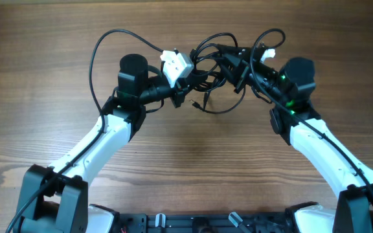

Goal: Untangle cables

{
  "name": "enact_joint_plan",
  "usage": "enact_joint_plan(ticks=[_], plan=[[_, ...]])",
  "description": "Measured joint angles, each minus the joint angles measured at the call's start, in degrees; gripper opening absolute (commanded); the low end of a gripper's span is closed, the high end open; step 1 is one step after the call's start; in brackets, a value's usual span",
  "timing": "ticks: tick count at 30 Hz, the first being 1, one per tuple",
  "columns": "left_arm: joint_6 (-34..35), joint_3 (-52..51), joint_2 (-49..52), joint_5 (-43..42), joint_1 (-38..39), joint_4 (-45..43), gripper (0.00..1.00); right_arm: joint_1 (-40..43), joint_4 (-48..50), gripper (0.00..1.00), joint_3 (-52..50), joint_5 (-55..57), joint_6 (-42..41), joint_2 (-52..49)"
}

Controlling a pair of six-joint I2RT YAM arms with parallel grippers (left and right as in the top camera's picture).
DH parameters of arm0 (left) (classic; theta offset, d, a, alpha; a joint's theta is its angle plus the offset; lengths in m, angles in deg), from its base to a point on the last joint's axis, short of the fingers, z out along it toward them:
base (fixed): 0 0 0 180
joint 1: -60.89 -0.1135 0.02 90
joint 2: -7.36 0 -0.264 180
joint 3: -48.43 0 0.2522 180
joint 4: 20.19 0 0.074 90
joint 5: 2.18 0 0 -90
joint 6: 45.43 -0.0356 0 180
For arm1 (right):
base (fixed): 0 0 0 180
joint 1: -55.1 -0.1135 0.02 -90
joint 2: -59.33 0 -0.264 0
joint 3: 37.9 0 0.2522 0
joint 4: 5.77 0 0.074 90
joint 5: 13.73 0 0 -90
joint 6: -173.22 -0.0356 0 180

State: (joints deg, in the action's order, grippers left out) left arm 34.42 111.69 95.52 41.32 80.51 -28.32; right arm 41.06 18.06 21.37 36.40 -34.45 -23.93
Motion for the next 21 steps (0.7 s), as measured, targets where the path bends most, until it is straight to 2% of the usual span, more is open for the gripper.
enact_joint_plan(ticks=[2, 4, 10, 15, 21], plan=[[1.2, -0.02, 0.0, -0.02, -1.81, 0.13, 0.04, 0.0, -3.69, 0.87, 0.0, 0.96, 3.72, 0.0], [2.16, -0.02, 0.0, 0.04, -4.83, 0.42, 0.04, 0.0, -4.83, 0.93, 0.0, 1.36, 8.31, 0.0], [4.5, -0.02, 0.0, -0.96, -8.92, 0.42, 0.04, 0.0, -8.31, 0.94, 0.0, 1.36, 26.69, 0.0], [6.64, -0.02, 0.0, -4.35, -8.92, 0.5, 0.04, -0.02, -2.91, 0.88, -0.04, -2.27, 45.66, 0.0], [7.08, -0.02, 0.0, -6.1, -8.92, 2.49, 0.04, -0.02, -0.94, 0.85, -0.04, -5.09, 56.35, 0.0]])
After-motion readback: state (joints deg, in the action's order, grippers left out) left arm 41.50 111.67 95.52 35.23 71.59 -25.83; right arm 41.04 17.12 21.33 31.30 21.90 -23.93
